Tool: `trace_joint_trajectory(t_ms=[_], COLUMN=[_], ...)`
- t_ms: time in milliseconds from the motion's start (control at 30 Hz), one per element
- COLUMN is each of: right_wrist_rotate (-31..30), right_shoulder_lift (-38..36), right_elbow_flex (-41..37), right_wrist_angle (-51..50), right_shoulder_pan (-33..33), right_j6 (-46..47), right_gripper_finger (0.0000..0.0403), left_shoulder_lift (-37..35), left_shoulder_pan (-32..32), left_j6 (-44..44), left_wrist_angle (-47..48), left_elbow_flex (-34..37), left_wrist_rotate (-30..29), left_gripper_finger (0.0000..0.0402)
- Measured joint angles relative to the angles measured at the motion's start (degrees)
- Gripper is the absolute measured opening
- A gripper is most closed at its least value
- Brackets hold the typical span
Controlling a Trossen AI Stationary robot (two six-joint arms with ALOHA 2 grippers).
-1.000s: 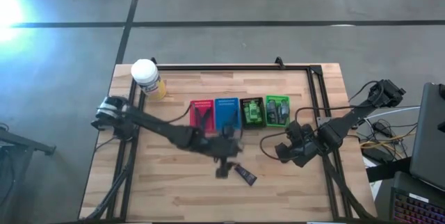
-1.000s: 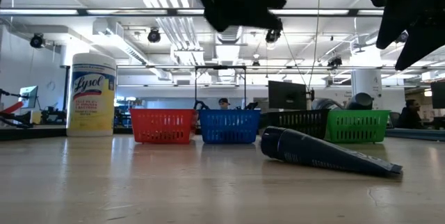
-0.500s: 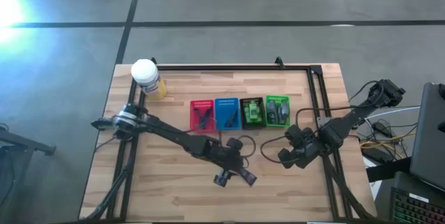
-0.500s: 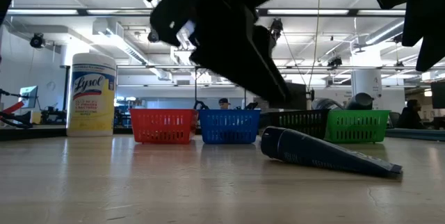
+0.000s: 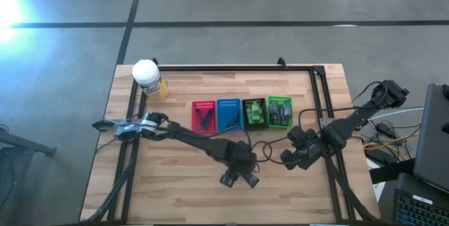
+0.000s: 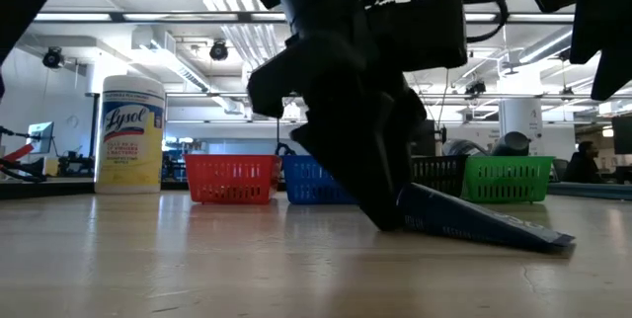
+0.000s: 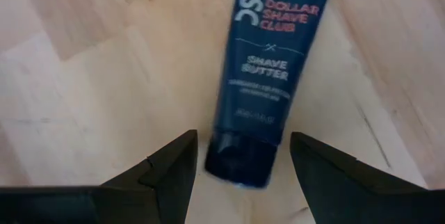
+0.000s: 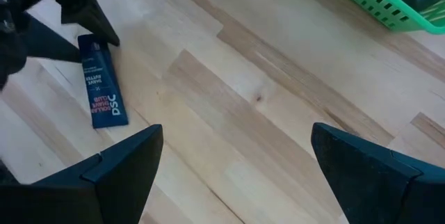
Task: Pick & Place Travel size toiletries
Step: Put the shaving cream into the blue basket
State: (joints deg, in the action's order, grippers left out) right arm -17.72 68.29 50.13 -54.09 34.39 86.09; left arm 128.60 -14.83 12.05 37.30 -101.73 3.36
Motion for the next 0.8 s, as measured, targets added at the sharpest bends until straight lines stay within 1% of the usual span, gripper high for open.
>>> trace_joint_trajectory(t_ms=[133, 200, 533, 600, 667, 733, 800], right_wrist_rotate=[-0.04, -0.07, -0.22, -0.22, -0.22, -0.24, -0.26], right_shoulder_lift=[-0.02, -0.02, -0.02, -0.02, -0.02, -0.08, -0.33], right_elbow_flex=[0.00, 0.00, -0.04, -0.04, -0.04, -0.07, -0.02], right_wrist_angle=[-0.04, -0.12, -1.24, -1.22, -1.16, -1.04, -1.03], right_shoulder_pan=[0.00, 0.00, 0.00, 0.00, 0.05, 0.35, 1.04], right_j6=[-0.85, -1.07, -2.31, -2.34, -2.60, -2.59, -2.34], right_gripper_finger=[0.0364, 0.0363, 0.0364, 0.0363, 0.0364, 0.0363, 0.0364], left_shoulder_lift=[0.04, 0.04, -0.03, -0.09, -0.53, -1.33, -2.86], left_shoulder_pan=[0.11, 0.00, -0.66, -0.77, -0.81, -1.02, -1.53], left_j6=[0.22, 0.20, -0.43, -2.85, -6.54, -12.51, -21.12], left_wrist_angle=[0.00, -0.22, -0.83, -0.59, 0.80, 1.17, 1.17], left_elbow_flex=[-0.23, -0.28, -0.14, -0.14, -0.25, -0.25, -0.23], left_wrist_rotate=[1.58, 2.10, 2.47, 0.92, -0.56, -2.15, -5.19], left_gripper_finger=[0.0232, 0.0225, 0.0143, 0.0130, 0.0130, 0.0130, 0.0130])
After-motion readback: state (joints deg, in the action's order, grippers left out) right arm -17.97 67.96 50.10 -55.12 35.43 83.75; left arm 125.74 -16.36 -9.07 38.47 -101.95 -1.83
